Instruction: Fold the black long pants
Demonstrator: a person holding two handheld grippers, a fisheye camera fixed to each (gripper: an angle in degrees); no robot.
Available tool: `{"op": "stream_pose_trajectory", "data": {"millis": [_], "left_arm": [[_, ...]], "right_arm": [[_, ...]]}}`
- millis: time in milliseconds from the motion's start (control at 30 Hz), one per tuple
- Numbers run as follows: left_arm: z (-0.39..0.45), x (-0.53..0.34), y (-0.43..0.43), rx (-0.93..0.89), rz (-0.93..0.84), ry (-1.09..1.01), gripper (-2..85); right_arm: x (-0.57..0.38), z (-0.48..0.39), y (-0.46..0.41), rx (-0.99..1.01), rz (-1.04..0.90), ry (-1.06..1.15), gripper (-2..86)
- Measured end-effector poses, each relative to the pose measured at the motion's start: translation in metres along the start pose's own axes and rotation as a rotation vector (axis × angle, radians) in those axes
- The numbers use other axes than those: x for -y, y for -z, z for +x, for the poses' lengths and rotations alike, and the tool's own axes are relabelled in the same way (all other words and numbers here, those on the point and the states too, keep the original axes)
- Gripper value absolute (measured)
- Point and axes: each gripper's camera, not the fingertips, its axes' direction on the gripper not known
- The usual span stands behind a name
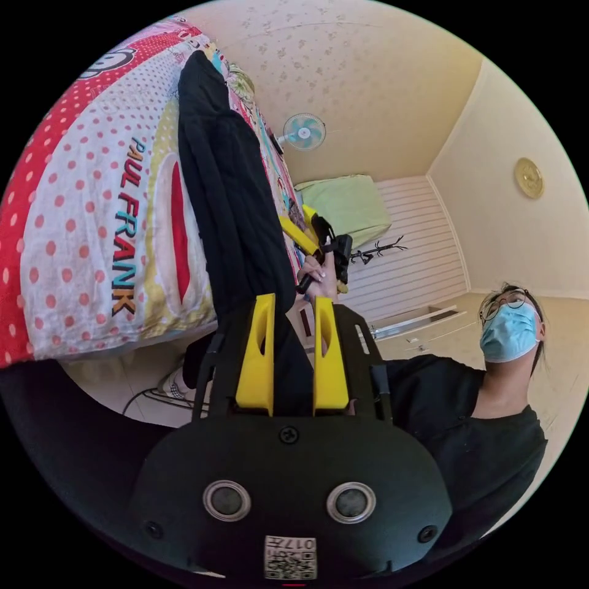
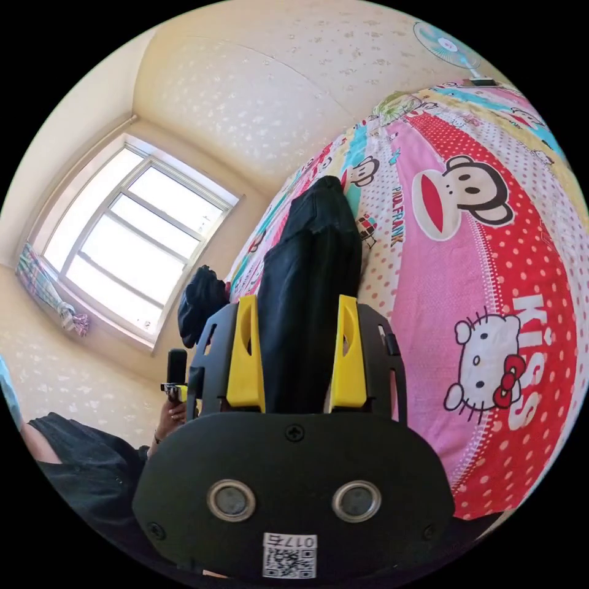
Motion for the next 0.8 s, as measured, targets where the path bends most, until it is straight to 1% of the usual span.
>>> {"op": "stream_pose_trajectory", "data": {"millis": [100,233,333,400,467,533,600,633,667,733,767,800], "left_arm": [[-0.002,0.017,-0.014,0.029,0.036,-0.014,11.3],[-0.002,0.062,-0.031,0.129,0.069,-0.055,12.0],[-0.005,0.111,-0.048,0.157,0.030,-0.062,13.0],[-0.018,0.134,-0.069,0.258,0.002,-0.007,10.7],[-0.028,0.136,-0.086,0.316,0.024,0.022,8.2],[-0.037,0.131,-0.098,0.300,0.061,0.050,7.4],[-0.040,0.120,-0.109,0.274,0.129,0.068,4.8],[-0.040,0.119,-0.112,0.274,0.131,0.068,3.9],[-0.039,0.116,-0.119,0.260,0.119,0.065,2.3],[-0.027,0.108,-0.118,0.181,0.148,0.021,0.9],[-0.008,0.100,-0.110,0.127,0.214,-0.055,0.6],[0.012,0.095,-0.104,0.150,0.255,-0.121,0.4]], "right_arm": [[-0.017,0.000,-0.023,0.007,-0.064,0.007,17.7],[-0.018,-0.007,-0.036,0.058,-0.027,0.038,17.5],[-0.004,-0.013,-0.041,0.059,-0.008,0.053,17.2],[0.008,-0.019,-0.050,0.037,-0.038,0.071,16.4],[0.013,-0.025,-0.057,0.042,-0.060,0.094,14.7],[0.014,-0.035,-0.062,0.036,-0.072,0.141,11.2],[0.011,-0.053,-0.065,-0.028,-0.069,0.211,6.1],[0.010,-0.057,-0.066,-0.037,-0.075,0.231,5.8],[0.008,-0.069,-0.067,-0.012,-0.087,0.285,5.1],[0.006,-0.088,-0.064,0.078,-0.090,0.374,4.6],[0.003,-0.100,-0.058,0.124,-0.051,0.436,4.6],[0.001,-0.105,-0.049,0.159,0.014,0.469,4.7]]}}
